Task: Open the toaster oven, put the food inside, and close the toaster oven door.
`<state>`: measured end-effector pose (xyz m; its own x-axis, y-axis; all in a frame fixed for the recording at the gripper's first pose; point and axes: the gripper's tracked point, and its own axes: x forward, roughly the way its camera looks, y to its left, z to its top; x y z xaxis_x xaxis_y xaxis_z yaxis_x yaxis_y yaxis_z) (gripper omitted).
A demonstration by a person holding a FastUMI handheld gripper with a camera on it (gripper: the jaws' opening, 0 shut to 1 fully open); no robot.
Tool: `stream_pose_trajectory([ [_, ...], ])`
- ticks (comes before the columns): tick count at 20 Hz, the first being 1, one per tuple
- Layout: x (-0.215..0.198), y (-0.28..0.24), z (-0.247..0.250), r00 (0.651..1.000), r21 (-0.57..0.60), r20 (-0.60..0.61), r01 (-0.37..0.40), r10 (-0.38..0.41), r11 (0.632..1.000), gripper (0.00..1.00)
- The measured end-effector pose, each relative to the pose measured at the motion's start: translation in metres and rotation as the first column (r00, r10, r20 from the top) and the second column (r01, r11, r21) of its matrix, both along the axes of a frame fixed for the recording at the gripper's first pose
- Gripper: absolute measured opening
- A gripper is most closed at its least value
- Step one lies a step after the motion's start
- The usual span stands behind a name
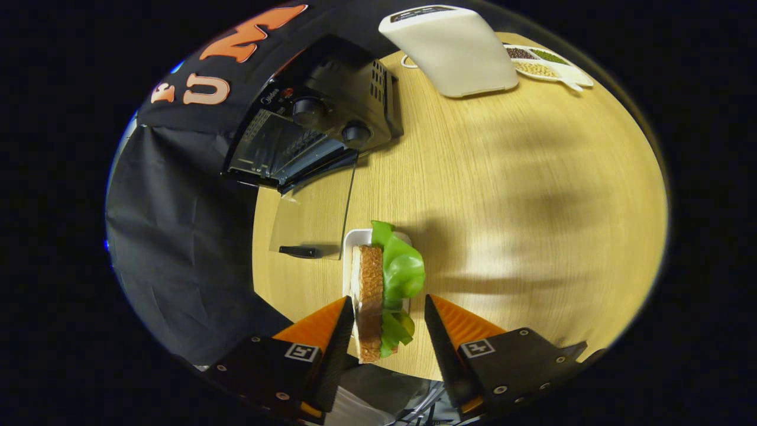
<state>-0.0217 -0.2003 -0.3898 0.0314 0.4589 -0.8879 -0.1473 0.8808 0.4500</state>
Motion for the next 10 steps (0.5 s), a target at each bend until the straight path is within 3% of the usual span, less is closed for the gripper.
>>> stream_pose_trajectory([
  [1, 0.001, 0.001, 0.001, 1.000, 0.012, -0.003, -0.004, 0.004, 1.000, 0.65],
  [2, 0.001, 0.002, -0.001, 1.000, 0.015, -0.005, -0.011, 0.011, 1.000, 0.49],
  [4, 0.003, 0.000, 0.002, 1.000, 0.012, -0.012, -0.009, 0.009, 1.000, 0.39],
  [10, 0.003, -0.013, 0.023, 0.999, -0.072, 0.030, 0.029, -0.027, 0.997, 0.30],
])
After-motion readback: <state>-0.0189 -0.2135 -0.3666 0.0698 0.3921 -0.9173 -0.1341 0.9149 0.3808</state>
